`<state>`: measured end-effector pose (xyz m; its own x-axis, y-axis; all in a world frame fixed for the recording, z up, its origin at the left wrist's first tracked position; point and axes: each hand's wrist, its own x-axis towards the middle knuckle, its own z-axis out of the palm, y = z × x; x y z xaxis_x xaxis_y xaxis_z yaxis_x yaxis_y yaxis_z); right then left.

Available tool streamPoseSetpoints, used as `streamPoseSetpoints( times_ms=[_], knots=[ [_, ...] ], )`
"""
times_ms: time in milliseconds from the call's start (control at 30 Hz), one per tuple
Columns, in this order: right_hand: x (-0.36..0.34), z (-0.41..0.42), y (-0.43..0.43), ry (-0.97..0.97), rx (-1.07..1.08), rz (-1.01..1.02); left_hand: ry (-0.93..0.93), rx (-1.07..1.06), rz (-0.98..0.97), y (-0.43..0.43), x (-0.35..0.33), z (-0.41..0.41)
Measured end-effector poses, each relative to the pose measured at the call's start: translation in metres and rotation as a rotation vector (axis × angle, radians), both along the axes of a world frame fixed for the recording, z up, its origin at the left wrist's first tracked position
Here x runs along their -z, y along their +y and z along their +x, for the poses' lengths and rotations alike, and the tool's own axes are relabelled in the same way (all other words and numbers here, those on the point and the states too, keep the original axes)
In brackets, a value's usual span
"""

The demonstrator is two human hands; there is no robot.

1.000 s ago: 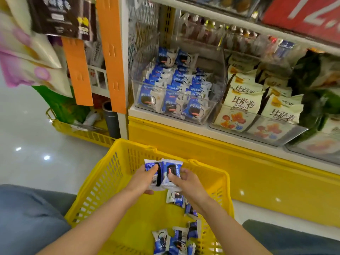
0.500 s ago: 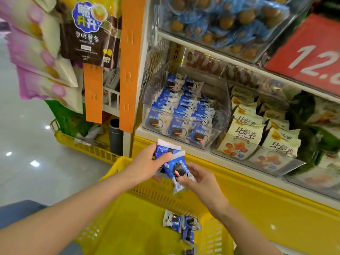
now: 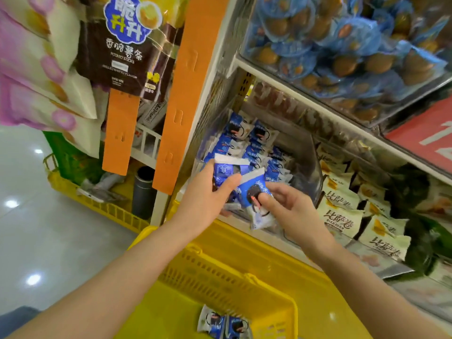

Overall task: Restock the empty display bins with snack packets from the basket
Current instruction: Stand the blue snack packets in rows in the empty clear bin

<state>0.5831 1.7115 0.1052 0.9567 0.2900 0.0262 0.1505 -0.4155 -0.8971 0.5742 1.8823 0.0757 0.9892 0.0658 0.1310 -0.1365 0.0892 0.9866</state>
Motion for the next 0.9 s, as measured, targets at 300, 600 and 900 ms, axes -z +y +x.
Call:
streamPoseSetpoints(
  times_ms=[300, 600, 900],
  knots=[
    [-0.028, 0.157, -0.032, -0.347, 0.398, -0.783, 0.038, -0.021, -0.156, 0.014, -0.002, 0.033],
    [-0.015, 0.235, -0.035, -0.395, 0.381, -1.123, 0.004, -0.017, -0.066, 0.024, -0.001, 0.062],
    [-0.004, 0.258, -0.037, -0.402, 0.369, -1.112, 0.025, 0.028, -0.097, 0.023, 0.005, 0.071]
  ],
)
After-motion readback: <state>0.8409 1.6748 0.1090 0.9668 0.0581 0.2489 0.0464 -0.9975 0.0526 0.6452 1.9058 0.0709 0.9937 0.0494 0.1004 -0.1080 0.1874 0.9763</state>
